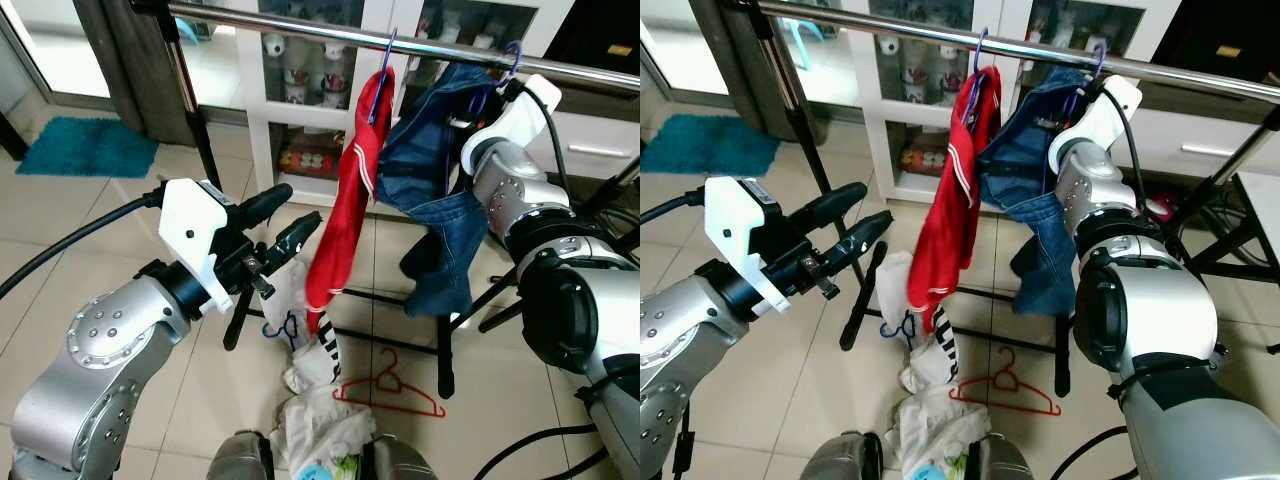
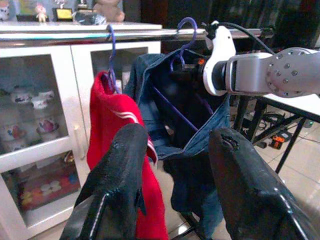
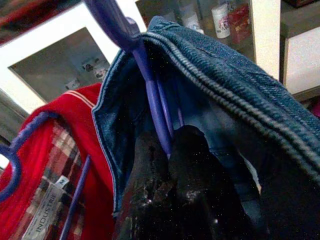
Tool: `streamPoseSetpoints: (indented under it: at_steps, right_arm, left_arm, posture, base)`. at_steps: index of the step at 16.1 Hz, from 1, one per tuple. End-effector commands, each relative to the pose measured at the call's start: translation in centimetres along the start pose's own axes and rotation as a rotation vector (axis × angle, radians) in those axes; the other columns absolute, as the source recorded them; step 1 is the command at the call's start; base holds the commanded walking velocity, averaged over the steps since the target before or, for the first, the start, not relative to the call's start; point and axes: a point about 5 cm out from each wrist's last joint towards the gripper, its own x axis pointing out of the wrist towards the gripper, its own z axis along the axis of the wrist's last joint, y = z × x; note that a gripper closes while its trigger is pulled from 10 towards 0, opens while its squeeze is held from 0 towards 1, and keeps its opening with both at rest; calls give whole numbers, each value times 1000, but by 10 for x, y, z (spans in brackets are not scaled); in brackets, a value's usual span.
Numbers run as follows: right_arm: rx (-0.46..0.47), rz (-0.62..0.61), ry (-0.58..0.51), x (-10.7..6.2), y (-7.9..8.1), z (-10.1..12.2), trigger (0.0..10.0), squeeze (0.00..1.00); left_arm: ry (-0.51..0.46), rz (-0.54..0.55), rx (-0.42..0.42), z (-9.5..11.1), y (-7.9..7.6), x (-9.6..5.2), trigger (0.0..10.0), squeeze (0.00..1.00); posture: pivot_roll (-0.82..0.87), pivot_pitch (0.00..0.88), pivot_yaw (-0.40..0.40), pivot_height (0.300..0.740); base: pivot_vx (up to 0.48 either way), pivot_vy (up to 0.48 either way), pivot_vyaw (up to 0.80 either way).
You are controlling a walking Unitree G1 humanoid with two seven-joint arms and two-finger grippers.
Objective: Hang hanger
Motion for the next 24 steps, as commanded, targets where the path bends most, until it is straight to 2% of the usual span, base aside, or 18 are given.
streamPoseSetpoints:
  at_steps: [1, 3, 4, 6, 7, 9, 10, 12, 14, 16, 19, 21, 22, 23, 24]
  right_arm:
    - [-12, 13, -57, 1, 1, 18, 10000, 0]
    - [-67, 17, -27, 2, 3, 17, 10000, 0]
    - [-125, 19, 43, 2, 5, 10, 10000, 0]
    - [-196, 26, 94, 2, 10, 4, 10000, 0]
    - [-205, 27, 99, 2, 11, 4, 10000, 0]
    - [-105, 25, 101, 2, 12, 5, 10000, 0]
    - [-78, 28, 86, 2, 12, 7, 10000, 1000]
    - [-133, 79, 9, 2, 13, 18, 10000, 1000]
    - [-69, 157, -42, 2, 15, 26, 10000, 1000]
    - [-119, 224, -29, 1, 19, 21, 10000, 1000]
    - [-89, 294, -98, -2, 15, 19, 10000, 1000]
    - [-77, 361, -150, -11, 8, 13, 10000, 1000]
    - [-86, 382, -146, -17, 8, 7, 10000, 1000]
    - [-86, 450, -141, -40, 8, -10, 10000, 1000]
    - [-40, 481, -162, -68, 7, -16, 10000, 1000]
  left_arm:
    - [5, -3, 1, 1, -2, -2, 10000, 0]
    - [10, -6, 3, 2, -2, -2, 10000, 0]
    - [20, -9, 9, 2, -1, -3, 10000, 0]
    - [34, -21, 16, 3, -2, -3, 10000, 0]
    - [35, -23, 16, 3, -3, -3, 10000, 0]
    - [45, -31, 25, 3, -2, -3, 10000, 0]
    - [43, -26, 25, 3, -1, -2, 10000, 0]
    - [43, -3, 29, -1, 5, 0, 10000, 0]
    - [59, 13, 38, -6, 11, 2, 10000, 0]
    - [71, 20, 39, -15, 15, 8, 10000, 0]
    - [105, 80, 26, -32, 22, 11, 10000, 0]
    - [146, 130, 13, -47, 25, 8, 10000, 0]
    - [168, 146, 8, -52, 25, 8, 10000, 0]
    - [206, 177, -15, -61, 23, 6, 10000, 0]
    - [219, 219, -22, -67, 23, 3, 10000, 0]
  posture:
    - [197, 212, -43, 740]
    - [201, 209, -44, 740]
    - [207, 206, -45, 740]
    - [217, 198, -50, 740]
    - [225, 190, -52, 740]
    - [226, 189, -52, 740]
    - [230, 179, -47, 740]
    - [207, 161, -29, 740]
    - [181, 136, -16, 740]
    - [143, 93, -7, 740]
    - [108, 22, -16, 740]
    - [84, 0, -5, 740]
    - [79, 0, -3, 740]
    - [71, 0, -10, 740]
    - [66, 0, -17, 740]
  base:
    - [0, 0, 0]
    - [0, 0, 0]
    - [0, 0, 0]
    - [0, 0, 0]
    - [0, 0, 0]
    - [0, 0, 0]
    - [0, 0, 0]
    - [0, 0, 0]
    - [0, 0, 0]
    - [0, 0, 0]
    - [0, 0, 0]
    - [0, 0, 0]
    - [0, 0, 0]
    - [0, 0, 0]
    - [0, 0, 0]
